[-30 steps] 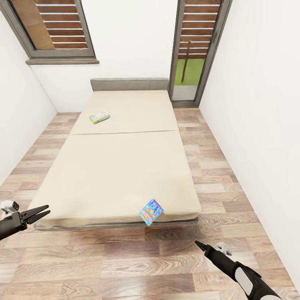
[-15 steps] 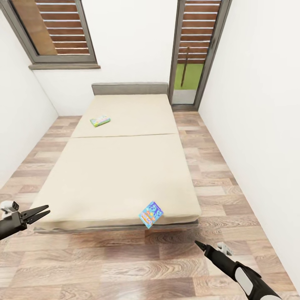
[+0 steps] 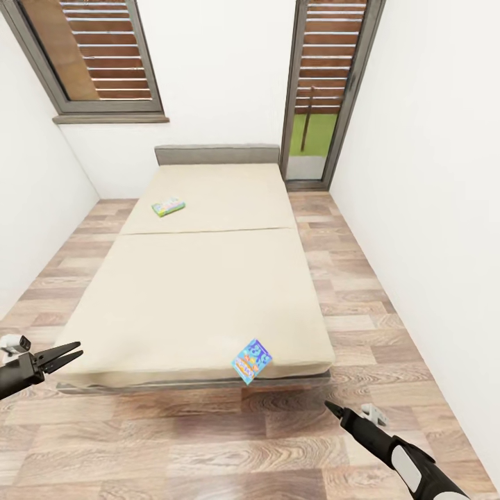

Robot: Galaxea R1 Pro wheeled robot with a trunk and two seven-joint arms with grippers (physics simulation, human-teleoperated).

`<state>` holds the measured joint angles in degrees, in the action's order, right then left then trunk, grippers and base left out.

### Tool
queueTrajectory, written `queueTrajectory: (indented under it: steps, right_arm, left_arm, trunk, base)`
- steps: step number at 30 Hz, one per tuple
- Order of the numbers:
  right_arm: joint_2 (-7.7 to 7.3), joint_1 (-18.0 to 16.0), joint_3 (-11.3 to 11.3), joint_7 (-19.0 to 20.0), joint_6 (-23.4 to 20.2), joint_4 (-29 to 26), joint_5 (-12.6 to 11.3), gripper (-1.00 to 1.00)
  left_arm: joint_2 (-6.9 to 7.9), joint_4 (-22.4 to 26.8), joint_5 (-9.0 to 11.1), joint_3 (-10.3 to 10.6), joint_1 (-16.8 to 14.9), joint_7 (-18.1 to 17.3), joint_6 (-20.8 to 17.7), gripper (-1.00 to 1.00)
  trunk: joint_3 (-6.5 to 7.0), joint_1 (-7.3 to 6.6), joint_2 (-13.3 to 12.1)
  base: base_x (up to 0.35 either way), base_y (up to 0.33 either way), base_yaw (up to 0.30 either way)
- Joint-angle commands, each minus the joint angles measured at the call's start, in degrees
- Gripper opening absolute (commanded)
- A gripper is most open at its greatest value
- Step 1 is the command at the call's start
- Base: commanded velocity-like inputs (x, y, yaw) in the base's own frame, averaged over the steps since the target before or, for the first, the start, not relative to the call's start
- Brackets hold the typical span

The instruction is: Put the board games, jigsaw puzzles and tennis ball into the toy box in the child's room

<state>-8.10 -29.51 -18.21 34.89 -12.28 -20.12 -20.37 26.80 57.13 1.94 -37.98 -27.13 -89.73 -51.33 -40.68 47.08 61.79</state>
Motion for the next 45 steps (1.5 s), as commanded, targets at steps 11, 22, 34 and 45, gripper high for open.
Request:
queueTrajectory:
  steps: [11,22,34,45]
  right_arm:
    - [0.01,0.0,-0.3,0.2,-0.6,0.0,-0.5,1.0]
    - [0.01,0.0,-0.3,0.2,-0.6,0.0,-0.5,1.0]
    - [0.01,0.0,-0.3,0.0,-1.0,0.1,-0.6,1.0]
    - [0.01,0.0,-0.2,0.0,-1.0,0.1,-0.6,1.0]
  left_arm:
    - [0.01,0.0,-0.1,0.0,0.0,-0.3,-0.6,1.0]
    - [-0.01,0.0,-0.1,0.0,0.0,-0.3,-0.6,1.0]
    - [0.01,0.0,-0.2,-0.1,0.0,-0.3,-0.6,1.0]
    - [0.01,0.0,-0.2,-0.1,0.0,-0.3,-0.6,1.0]
  trunk:
    - [1.01,0.0,0.0]
    - [2.06,0.0,0.0]
    - [3.21,0.0,0.0]
    - [4.26,0.0,0.0]
  base:
    - [-0.002,0.0,0.0]
    - [0.0,0.0,0.0]
    - [-0.061,0.0,0.0]
    - [-0.064,0.0,0.0]
